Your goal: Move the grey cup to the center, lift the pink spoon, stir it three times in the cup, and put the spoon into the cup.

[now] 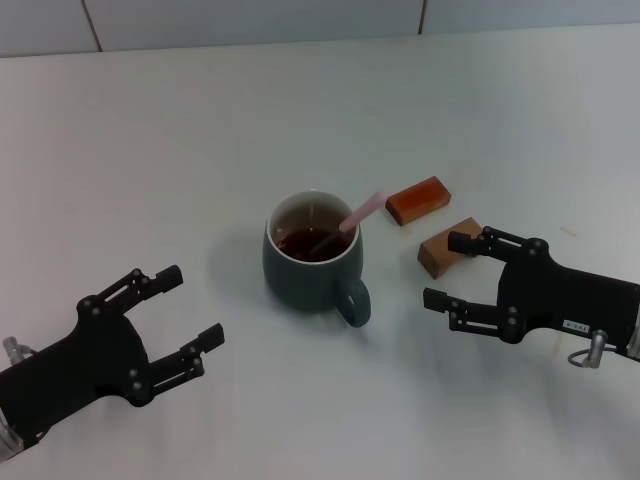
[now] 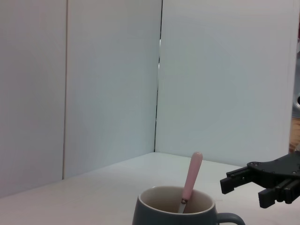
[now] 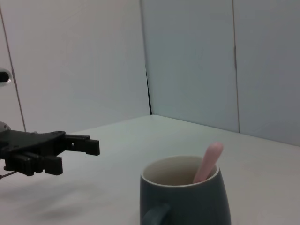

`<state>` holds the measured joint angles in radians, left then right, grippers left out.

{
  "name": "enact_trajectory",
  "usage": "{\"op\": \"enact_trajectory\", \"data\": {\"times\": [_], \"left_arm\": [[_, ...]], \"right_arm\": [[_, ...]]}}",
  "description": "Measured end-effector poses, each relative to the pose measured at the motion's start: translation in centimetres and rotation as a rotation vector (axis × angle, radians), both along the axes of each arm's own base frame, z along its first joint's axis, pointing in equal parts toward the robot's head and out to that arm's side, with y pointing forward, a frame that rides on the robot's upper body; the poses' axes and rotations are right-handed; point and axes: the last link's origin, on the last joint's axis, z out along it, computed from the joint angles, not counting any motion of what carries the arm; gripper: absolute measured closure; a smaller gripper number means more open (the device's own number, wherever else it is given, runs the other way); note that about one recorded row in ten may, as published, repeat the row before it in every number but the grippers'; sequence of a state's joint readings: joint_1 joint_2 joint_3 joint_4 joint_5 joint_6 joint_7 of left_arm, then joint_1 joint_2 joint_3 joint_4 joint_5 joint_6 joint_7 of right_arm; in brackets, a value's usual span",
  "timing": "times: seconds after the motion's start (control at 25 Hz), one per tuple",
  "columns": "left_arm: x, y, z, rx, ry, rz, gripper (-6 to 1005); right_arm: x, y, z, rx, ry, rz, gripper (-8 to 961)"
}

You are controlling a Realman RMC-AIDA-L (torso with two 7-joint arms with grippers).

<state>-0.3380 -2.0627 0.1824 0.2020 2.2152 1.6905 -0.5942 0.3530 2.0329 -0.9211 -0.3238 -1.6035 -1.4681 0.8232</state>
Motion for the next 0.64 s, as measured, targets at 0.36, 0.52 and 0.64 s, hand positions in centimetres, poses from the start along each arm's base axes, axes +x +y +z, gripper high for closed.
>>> {"op": "enact_trajectory", "data": {"times": [0.36, 0.52, 0.64], "left_arm": [[-0.01, -0.01, -0.03, 0.001, 0.000, 0.002, 191], [0.02, -0.02, 0.01, 0.001, -0.002, -0.001, 191], [0.01, -0.04, 0.03, 0.002, -0.002, -0.001, 191]], "right_arm": [[0.13, -0.15, -0.14, -0.002, -0.004, -0.006, 158], [0.21, -0.18, -0.20, 0.000, -0.007, -0.010, 158], [0.17, -0.22, -0.33, 0.003, -0.009, -0.007, 158]]}}
